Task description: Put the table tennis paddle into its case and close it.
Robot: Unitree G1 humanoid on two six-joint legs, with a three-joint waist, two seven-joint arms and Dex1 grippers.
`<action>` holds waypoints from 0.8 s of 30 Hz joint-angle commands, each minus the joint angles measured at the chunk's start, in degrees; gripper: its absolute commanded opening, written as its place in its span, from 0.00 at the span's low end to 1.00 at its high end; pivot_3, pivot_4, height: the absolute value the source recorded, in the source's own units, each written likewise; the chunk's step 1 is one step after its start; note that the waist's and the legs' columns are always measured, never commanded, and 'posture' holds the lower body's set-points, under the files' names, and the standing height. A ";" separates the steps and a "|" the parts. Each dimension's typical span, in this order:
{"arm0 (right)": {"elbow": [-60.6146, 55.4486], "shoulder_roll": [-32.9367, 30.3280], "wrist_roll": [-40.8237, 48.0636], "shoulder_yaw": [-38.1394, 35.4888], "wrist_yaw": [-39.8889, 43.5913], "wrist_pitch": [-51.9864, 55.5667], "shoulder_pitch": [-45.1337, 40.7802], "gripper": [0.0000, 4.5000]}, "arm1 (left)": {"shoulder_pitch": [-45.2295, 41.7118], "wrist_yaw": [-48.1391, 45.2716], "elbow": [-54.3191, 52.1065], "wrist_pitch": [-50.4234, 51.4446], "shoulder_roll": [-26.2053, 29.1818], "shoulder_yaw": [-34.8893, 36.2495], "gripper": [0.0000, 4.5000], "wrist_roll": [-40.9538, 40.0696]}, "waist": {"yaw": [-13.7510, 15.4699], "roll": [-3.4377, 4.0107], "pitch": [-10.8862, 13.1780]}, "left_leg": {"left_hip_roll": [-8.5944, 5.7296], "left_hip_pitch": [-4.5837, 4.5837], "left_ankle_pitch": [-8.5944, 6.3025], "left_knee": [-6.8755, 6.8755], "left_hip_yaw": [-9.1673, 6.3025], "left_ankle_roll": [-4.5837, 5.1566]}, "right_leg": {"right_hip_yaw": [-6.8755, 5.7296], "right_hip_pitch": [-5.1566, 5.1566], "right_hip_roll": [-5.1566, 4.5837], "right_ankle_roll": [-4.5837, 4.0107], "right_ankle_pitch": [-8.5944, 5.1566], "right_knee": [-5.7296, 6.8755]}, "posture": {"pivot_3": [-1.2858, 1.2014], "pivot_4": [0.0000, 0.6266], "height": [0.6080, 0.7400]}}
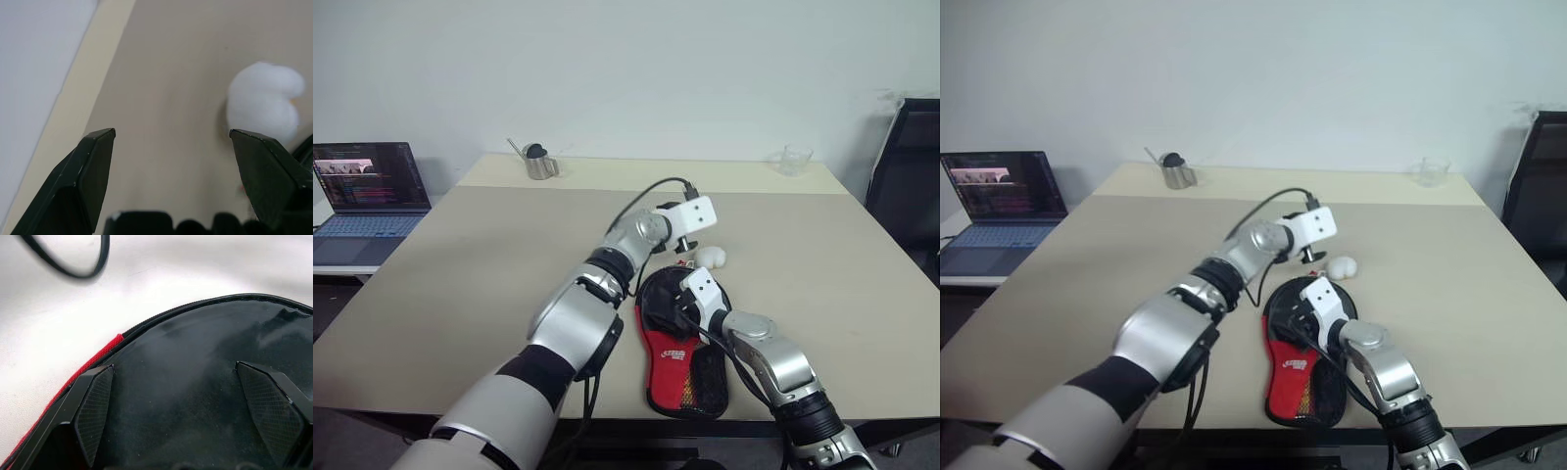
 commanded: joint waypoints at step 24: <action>4.09 -6.69 0.89 -2.49 4.35 0.50 -0.24 0.97 | 28.28 -31.14 -57.90 39.86 24.20 18.34 0.91 -34.09 | 0.17 0.03 0.00 | 0.20 0.42 0.01 -0.05 -0.06 -0.01 | 0.17 0.39 -0.17 -0.10 -0.09 0.05 | 0.52 0.24 1.00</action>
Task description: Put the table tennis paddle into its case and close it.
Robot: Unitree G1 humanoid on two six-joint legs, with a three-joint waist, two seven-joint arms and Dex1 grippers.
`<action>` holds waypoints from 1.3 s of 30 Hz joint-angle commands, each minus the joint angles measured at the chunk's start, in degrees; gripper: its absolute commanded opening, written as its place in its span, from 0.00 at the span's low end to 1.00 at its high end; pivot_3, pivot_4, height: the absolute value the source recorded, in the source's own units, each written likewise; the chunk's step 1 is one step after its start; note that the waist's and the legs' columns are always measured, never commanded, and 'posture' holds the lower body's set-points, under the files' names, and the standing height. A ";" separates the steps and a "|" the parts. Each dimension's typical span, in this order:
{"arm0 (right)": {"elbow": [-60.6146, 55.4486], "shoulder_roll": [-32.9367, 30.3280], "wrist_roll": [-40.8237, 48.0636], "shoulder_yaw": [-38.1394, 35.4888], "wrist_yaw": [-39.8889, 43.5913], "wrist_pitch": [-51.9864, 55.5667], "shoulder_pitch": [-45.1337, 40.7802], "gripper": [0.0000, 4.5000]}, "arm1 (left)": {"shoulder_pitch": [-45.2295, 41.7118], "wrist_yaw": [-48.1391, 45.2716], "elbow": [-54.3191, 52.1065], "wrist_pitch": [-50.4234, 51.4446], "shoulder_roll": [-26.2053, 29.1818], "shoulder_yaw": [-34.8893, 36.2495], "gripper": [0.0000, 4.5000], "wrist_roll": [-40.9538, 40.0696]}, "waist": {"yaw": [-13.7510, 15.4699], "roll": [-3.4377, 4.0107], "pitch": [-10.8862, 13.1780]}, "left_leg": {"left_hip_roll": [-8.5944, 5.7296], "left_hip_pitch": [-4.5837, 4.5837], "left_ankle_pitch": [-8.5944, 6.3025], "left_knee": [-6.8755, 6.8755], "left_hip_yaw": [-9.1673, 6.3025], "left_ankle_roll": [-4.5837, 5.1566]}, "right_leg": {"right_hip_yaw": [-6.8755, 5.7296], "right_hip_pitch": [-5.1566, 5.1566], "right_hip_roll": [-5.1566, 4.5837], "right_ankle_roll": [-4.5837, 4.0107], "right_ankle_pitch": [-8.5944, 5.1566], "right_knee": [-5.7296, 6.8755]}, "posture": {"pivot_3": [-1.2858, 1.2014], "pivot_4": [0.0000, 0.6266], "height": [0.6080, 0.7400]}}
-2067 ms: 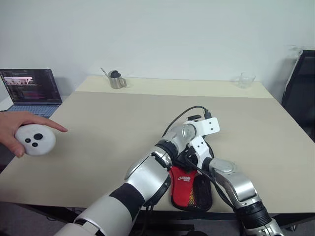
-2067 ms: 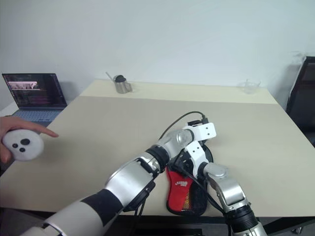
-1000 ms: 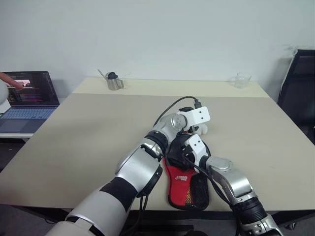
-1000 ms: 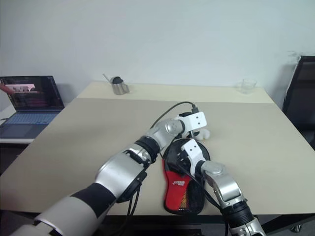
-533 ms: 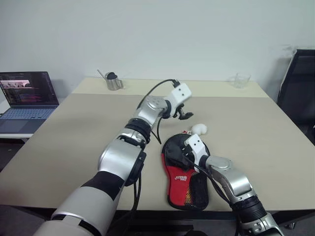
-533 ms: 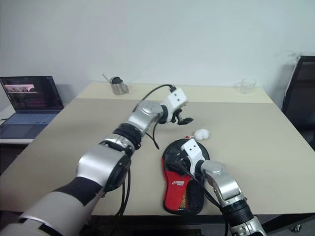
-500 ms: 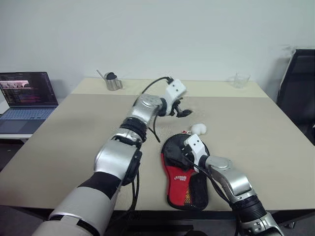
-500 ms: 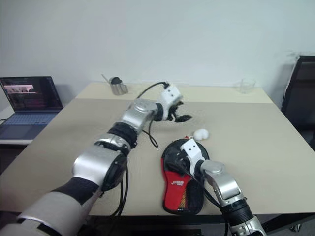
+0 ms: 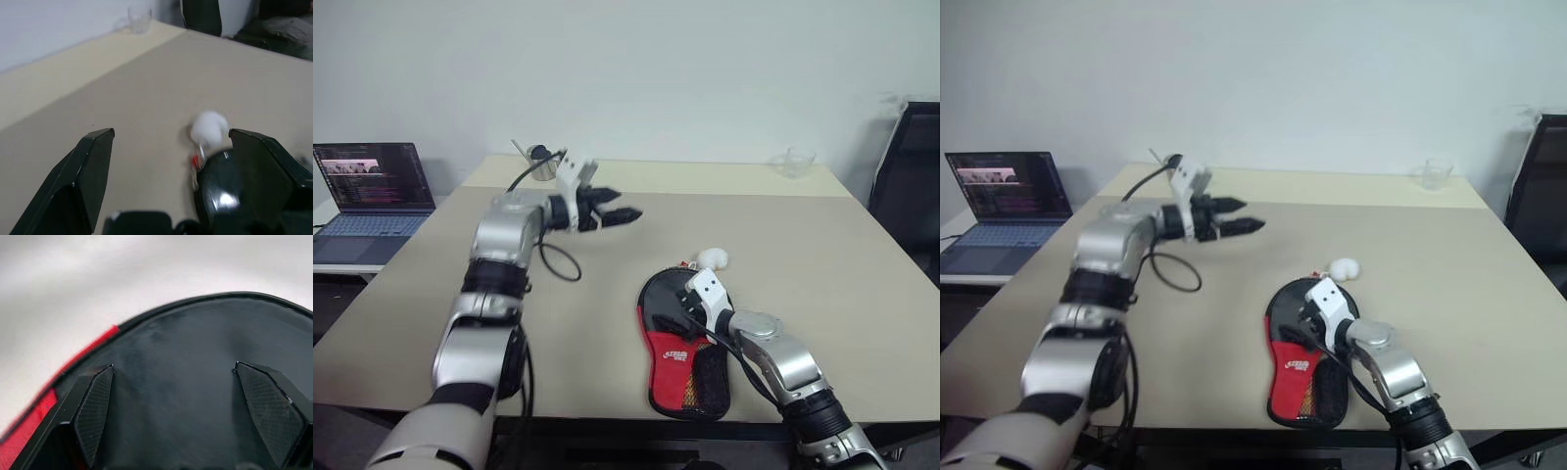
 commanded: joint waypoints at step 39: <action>-9.49 -33.76 14.60 -14.51 24.69 1.63 -5.02 0.97 | 18.60 3.19 -26.83 2.81 -2.11 -7.47 0.91 -15.23 | 0.20 0.06 0.31 | -0.15 -0.52 -0.03 -0.18 0.09 -0.02 | 0.11 -0.49 0.05 0.07 -0.15 -0.20 | 0.52 0.24 1.00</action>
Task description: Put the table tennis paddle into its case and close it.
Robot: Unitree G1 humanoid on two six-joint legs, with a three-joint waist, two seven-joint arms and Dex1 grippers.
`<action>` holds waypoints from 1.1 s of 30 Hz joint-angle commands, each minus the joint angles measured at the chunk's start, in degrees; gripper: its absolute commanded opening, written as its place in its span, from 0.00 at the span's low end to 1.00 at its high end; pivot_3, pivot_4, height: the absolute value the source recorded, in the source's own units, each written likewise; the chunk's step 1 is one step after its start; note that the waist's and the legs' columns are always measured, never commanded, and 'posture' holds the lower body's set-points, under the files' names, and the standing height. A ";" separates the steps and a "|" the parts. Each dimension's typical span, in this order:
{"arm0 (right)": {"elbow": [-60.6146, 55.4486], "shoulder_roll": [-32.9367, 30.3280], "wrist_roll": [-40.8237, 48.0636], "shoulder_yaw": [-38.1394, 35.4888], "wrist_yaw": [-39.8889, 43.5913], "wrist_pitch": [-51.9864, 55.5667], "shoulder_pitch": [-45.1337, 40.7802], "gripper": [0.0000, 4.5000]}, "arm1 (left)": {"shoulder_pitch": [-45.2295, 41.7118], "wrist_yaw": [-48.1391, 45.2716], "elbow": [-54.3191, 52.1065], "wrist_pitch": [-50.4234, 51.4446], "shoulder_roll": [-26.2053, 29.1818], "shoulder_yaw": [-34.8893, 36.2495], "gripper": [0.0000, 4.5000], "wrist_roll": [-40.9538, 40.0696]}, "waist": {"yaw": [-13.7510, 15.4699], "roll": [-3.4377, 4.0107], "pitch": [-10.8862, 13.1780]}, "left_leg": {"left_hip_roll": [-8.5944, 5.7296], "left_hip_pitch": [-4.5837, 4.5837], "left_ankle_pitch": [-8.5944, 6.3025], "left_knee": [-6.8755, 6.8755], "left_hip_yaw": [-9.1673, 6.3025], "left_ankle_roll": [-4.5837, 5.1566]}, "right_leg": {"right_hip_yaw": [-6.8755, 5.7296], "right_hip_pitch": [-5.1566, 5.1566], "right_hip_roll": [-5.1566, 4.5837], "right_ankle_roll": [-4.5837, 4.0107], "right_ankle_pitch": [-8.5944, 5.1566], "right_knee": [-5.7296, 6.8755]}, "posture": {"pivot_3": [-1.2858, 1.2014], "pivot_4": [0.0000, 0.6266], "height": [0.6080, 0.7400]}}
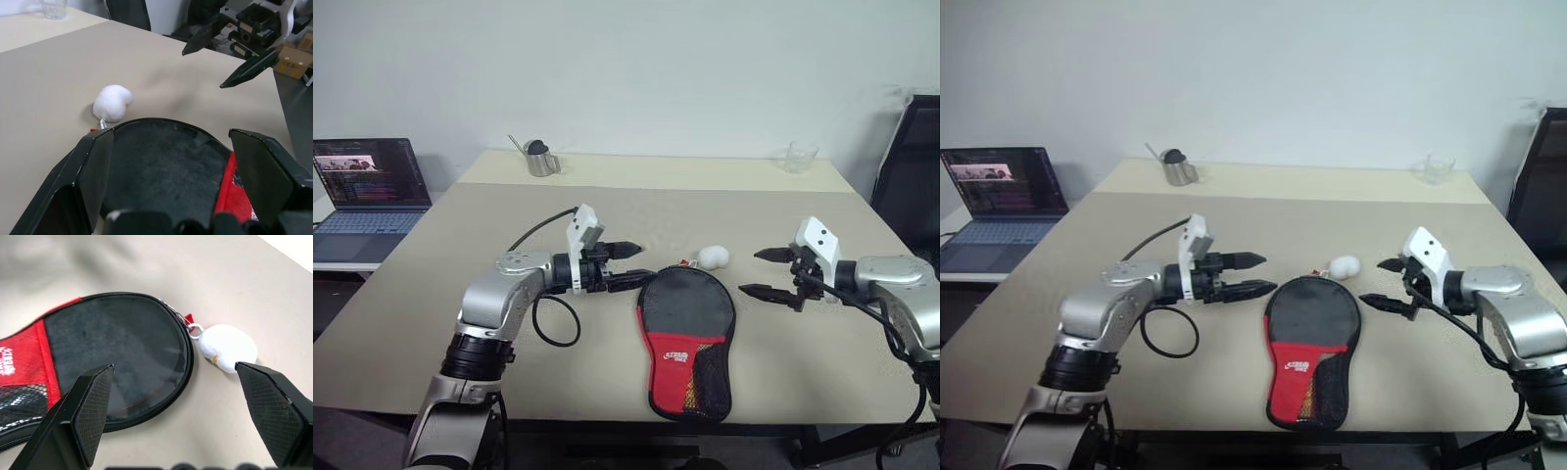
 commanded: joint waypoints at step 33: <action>0.72 2.14 -0.36 -0.61 -5.27 -0.22 -4.48 0.97 | -8.69 15.10 42.43 -29.66 -26.83 -9.00 0.91 19.00 | 0.14 0.04 0.03 | -0.13 -0.25 -0.05 0.19 -0.08 -0.01 | -0.24 0.02 0.13 0.09 0.05 -0.15 | 0.52 0.24 1.00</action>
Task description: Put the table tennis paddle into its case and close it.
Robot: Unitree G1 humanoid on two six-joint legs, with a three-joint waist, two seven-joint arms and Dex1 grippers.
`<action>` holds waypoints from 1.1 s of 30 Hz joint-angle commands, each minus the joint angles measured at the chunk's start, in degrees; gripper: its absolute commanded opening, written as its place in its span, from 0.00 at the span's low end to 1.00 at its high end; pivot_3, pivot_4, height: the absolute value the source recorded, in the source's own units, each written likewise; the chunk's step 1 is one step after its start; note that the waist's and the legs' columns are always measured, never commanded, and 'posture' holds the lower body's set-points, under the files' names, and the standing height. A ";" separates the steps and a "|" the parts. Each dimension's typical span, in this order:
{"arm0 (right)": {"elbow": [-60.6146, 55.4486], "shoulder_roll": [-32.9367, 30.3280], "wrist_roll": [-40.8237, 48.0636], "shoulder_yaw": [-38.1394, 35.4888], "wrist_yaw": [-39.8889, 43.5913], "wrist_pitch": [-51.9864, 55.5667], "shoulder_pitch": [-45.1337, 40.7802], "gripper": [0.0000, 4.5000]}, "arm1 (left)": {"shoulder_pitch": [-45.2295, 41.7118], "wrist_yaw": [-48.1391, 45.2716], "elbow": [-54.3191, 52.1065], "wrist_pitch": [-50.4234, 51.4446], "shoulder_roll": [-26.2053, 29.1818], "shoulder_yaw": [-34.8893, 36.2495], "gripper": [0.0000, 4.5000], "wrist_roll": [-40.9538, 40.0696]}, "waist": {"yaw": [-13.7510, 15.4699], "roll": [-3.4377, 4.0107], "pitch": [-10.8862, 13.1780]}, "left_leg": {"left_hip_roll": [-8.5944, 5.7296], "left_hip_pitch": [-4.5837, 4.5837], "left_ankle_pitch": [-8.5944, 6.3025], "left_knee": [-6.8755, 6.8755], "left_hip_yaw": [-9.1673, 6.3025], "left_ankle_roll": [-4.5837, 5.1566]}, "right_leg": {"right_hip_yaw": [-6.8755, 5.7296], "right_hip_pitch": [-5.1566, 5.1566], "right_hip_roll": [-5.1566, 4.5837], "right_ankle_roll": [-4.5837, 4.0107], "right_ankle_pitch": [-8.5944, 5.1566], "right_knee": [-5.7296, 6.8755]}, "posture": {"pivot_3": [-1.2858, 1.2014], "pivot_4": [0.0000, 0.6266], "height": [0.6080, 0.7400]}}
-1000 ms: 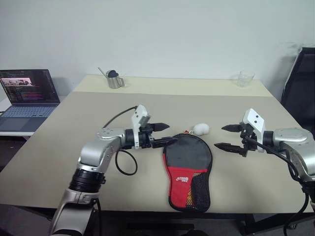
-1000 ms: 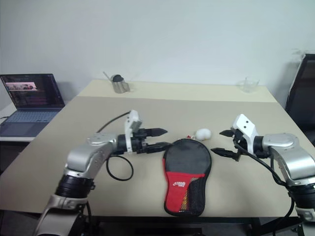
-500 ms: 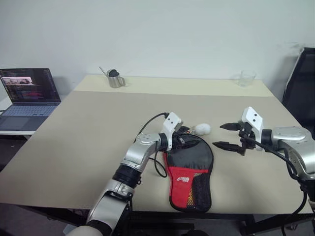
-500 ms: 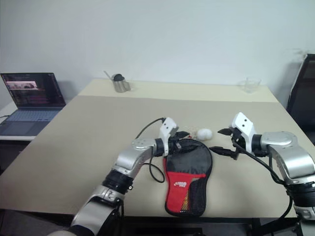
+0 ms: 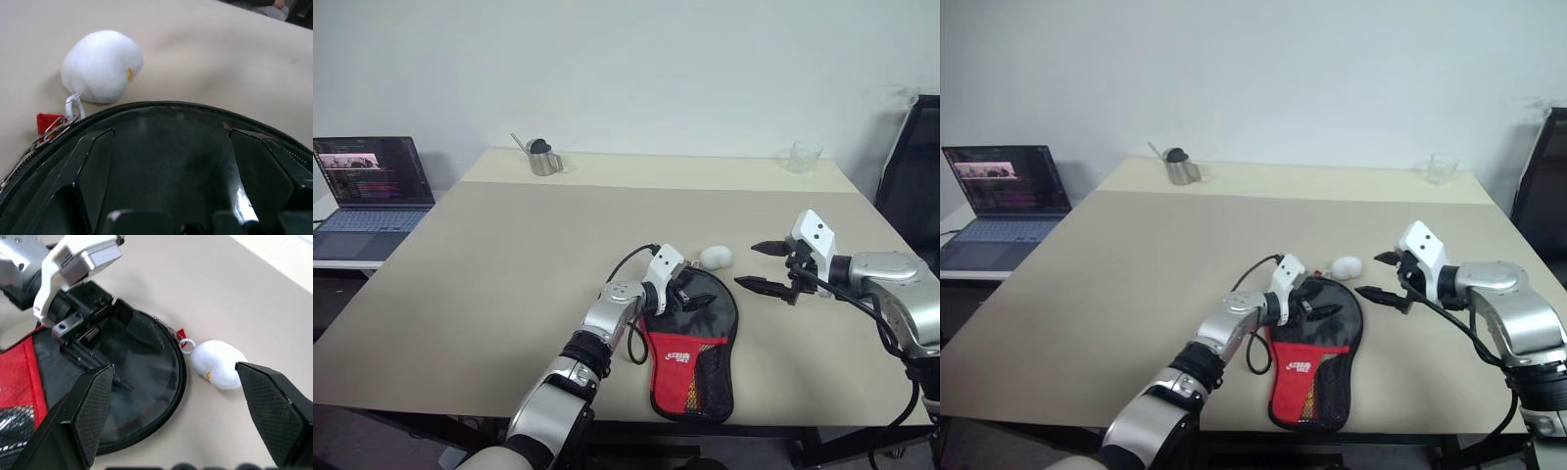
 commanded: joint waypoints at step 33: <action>42.32 25.09 -8.12 -6.80 -38.76 3.69 -25.47 0.97 | 0.22 -0.28 4.92 -2.69 -0.65 -0.31 0.91 6.42 | -0.44 0.16 -0.10 | 0.11 0.30 0.01 -0.08 0.18 0.01 | 0.29 0.06 -0.01 -0.02 0.01 0.28 | 0.52 0.24 1.00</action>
